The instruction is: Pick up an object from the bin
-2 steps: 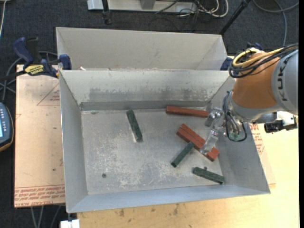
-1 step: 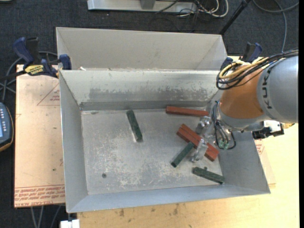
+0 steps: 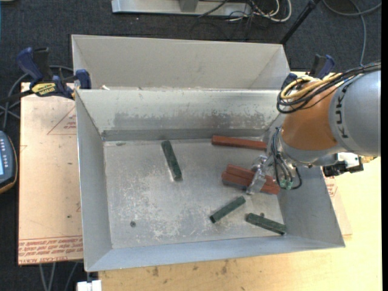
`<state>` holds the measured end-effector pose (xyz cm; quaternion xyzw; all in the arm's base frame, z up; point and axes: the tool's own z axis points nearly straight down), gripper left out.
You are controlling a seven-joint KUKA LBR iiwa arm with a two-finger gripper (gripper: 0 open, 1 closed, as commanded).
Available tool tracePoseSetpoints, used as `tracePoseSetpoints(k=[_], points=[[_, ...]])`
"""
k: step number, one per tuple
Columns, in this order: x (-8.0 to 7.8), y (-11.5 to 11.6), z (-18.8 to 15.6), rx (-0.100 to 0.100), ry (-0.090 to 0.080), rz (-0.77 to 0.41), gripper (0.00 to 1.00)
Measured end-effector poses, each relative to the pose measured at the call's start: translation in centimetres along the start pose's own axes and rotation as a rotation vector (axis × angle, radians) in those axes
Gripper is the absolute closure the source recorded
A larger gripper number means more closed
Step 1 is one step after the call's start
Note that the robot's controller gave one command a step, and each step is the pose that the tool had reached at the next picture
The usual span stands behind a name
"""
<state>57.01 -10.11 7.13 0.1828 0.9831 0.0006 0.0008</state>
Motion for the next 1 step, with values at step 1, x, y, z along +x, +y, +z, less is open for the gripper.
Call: tracePoseSetpoints(k=[1], points=[[0.14, -0.24, -17.14, -0.001, -0.009, 0.048, 1.00]])
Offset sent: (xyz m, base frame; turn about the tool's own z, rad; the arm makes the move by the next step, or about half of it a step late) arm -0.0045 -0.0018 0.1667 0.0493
